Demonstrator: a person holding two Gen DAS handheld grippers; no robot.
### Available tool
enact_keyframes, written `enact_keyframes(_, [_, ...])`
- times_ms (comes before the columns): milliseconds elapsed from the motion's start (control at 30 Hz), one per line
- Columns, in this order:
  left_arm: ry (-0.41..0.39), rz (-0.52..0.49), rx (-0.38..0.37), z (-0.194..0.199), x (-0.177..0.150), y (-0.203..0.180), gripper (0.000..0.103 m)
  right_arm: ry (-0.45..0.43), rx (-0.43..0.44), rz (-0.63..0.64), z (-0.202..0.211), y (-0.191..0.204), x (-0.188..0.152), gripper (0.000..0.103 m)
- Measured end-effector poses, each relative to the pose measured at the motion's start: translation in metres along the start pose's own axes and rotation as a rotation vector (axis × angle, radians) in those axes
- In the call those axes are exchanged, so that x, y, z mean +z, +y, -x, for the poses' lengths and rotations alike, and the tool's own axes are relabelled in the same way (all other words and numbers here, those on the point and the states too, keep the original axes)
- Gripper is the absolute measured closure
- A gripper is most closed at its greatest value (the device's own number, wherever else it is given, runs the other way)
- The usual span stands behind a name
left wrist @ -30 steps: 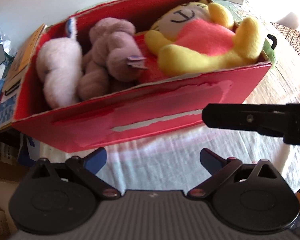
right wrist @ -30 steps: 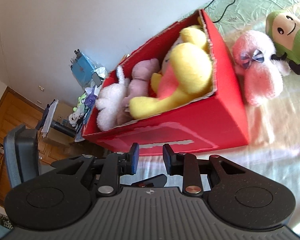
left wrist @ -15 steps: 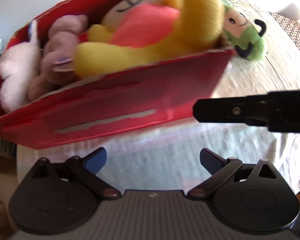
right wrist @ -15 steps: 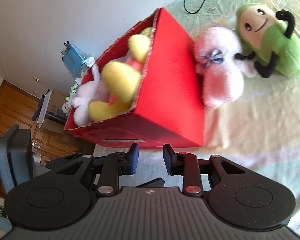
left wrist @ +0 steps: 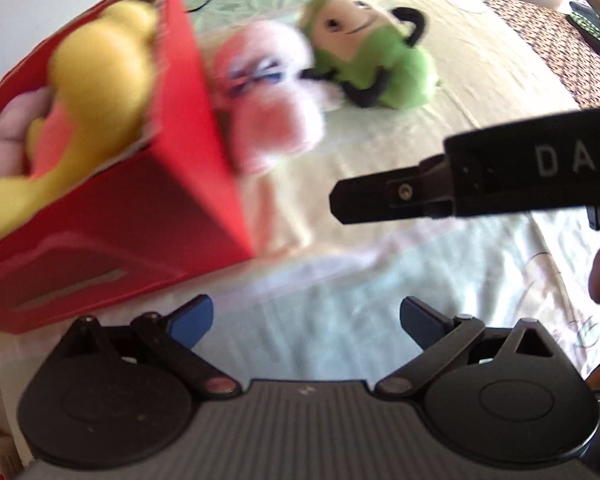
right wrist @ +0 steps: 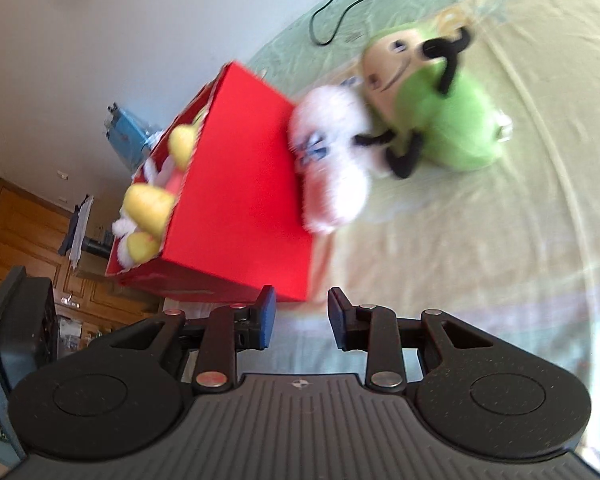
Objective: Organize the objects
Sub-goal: 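Move the right gripper to the green bean plush on the bed, then close the right gripper on the green bean plush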
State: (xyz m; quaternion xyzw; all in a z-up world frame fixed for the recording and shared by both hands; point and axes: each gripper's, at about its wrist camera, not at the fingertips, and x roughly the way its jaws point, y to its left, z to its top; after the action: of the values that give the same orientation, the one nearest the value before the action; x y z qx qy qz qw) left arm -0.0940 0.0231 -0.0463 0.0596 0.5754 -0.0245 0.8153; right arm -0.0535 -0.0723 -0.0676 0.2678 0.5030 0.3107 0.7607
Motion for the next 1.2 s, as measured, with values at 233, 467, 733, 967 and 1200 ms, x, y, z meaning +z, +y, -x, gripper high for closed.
enact_keyframes(233, [-0.032,-0.031,-0.039,-0.004,0.012,-0.03,0.003,-0.056,-0.023,-0.052,0.029,-0.04,0.017,0.07])
enact_keyframes(467, [-0.101,-0.013,-0.126,-0.009,0.036,-0.042,0.003,-0.129,-0.042,-0.089,0.05,-0.068,0.033,0.069])
enact_keyframes(733, [-0.207,-0.006,-0.161,-0.017,0.058,-0.045,0.003,-0.228,-0.05,-0.084,0.053,-0.072,0.063,0.062])
enact_keyframes(967, [-0.231,0.027,-0.175,-0.02,0.093,-0.025,0.001,-0.248,-0.066,-0.064,0.04,-0.069,0.093,0.059])
enact_keyframes(1200, [-0.185,0.054,-0.247,-0.049,0.118,-0.013,0.001,-0.2,-0.076,-0.083,0.016,-0.074,0.11,0.059])
